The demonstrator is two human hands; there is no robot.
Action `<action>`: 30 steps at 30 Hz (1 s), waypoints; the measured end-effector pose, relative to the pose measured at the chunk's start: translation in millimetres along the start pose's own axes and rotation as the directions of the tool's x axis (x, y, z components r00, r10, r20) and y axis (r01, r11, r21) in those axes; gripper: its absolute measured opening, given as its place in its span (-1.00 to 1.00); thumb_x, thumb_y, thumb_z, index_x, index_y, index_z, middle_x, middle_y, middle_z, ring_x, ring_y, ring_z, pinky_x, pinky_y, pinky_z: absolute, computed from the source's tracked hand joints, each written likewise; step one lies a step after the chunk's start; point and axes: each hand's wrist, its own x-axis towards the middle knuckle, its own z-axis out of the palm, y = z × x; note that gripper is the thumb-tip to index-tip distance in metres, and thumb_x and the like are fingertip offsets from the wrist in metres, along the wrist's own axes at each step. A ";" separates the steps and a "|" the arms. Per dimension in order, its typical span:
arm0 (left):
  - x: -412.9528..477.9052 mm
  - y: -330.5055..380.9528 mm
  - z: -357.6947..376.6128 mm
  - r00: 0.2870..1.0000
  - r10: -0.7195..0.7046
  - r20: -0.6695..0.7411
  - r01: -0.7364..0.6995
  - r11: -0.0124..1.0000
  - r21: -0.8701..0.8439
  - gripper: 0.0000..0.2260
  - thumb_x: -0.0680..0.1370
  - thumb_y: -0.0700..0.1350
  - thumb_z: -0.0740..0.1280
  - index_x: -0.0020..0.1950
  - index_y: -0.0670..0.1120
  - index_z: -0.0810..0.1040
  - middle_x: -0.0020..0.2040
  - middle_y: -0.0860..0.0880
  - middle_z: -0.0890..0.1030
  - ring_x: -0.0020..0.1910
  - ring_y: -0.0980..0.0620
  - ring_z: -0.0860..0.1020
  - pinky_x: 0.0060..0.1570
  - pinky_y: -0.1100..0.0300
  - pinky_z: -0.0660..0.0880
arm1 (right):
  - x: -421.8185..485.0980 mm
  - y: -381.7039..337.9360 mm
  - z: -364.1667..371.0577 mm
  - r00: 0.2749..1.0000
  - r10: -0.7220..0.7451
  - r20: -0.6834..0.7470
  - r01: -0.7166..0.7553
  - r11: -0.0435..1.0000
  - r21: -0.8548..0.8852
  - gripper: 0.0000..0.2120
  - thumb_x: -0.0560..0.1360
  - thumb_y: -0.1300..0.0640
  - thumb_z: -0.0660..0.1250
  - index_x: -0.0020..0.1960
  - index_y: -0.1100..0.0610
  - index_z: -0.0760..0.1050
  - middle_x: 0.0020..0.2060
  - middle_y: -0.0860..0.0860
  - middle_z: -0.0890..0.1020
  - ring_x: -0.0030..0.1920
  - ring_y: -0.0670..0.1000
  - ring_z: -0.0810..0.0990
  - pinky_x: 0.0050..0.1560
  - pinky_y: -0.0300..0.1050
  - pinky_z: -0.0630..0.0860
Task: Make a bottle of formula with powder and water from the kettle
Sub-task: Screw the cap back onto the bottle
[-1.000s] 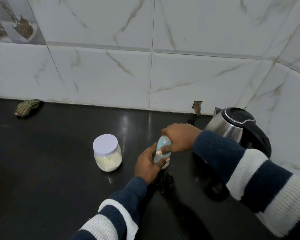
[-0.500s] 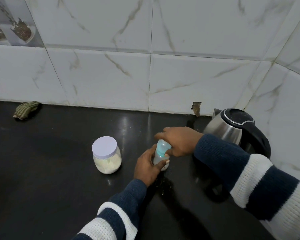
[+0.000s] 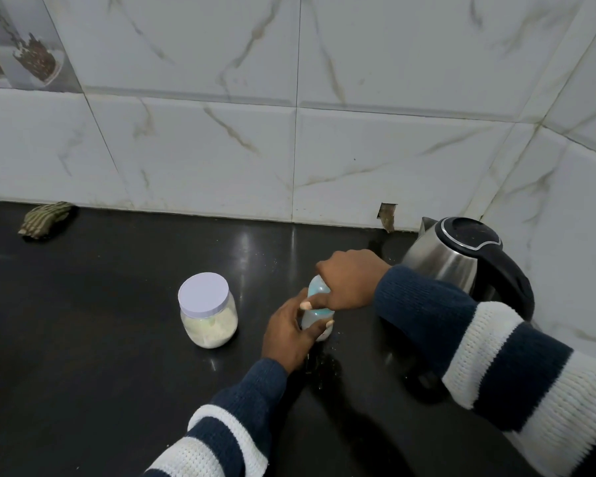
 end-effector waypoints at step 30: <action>1.3 -2.7 -0.7 0.999 0.034 0.002 -0.034 0.999 0.028 -0.63 0.42 0.02 0.47 0.18 0.20 0.48 0.08 0.14 0.60 0.07 0.19 0.56 0.04 0.20 0.53 | -4.3 0.2 26.0 0.990 -0.138 0.001 0.138 0.988 0.066 -0.38 0.49 -0.31 0.21 0.42 -0.01 0.23 0.17 0.10 0.46 -0.06 0.14 0.61 -0.19 -0.03 0.45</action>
